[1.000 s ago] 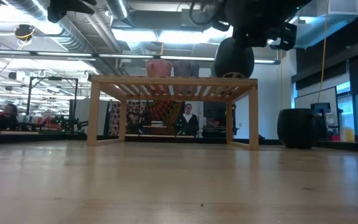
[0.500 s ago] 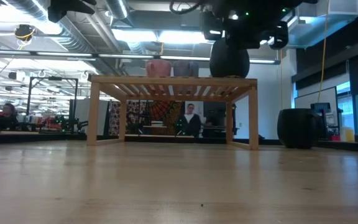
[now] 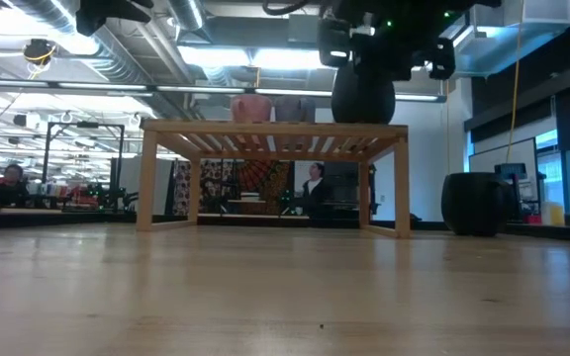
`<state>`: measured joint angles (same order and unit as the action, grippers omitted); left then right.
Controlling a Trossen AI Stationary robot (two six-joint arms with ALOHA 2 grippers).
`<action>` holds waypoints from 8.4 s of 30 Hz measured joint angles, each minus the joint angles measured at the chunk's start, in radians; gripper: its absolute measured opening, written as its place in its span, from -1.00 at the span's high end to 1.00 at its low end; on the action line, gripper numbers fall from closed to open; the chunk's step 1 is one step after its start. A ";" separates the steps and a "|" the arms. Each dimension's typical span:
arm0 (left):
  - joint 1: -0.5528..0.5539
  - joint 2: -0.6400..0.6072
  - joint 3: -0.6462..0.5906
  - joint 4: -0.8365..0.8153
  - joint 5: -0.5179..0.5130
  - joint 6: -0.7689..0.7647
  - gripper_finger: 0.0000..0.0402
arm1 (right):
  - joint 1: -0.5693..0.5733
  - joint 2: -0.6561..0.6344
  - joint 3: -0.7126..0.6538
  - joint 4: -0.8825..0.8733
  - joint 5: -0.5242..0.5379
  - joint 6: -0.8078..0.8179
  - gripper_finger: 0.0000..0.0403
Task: Place coffee mugs
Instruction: Put the black orange mug on the shelf, then put the black mug on the shelf
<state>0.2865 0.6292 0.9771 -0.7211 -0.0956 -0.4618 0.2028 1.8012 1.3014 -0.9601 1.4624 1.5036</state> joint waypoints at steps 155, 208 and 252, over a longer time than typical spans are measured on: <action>0.000 0.000 0.000 0.000 -0.024 -0.034 0.48 | -0.603 -0.783 -0.748 0.131 -0.975 -0.490 0.28; 0.000 0.000 0.000 -0.006 -0.042 -0.022 0.48 | 0.389 -0.516 -0.297 -0.108 -1.208 0.142 0.76; 0.000 0.000 0.000 -0.008 -0.018 0.132 0.48 | 0.003 0.242 0.938 -0.375 -0.780 -0.262 0.76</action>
<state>0.2867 0.6289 0.9771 -0.7292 -0.1135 -0.3294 0.2062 2.0430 2.2392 -1.3349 0.6820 1.2412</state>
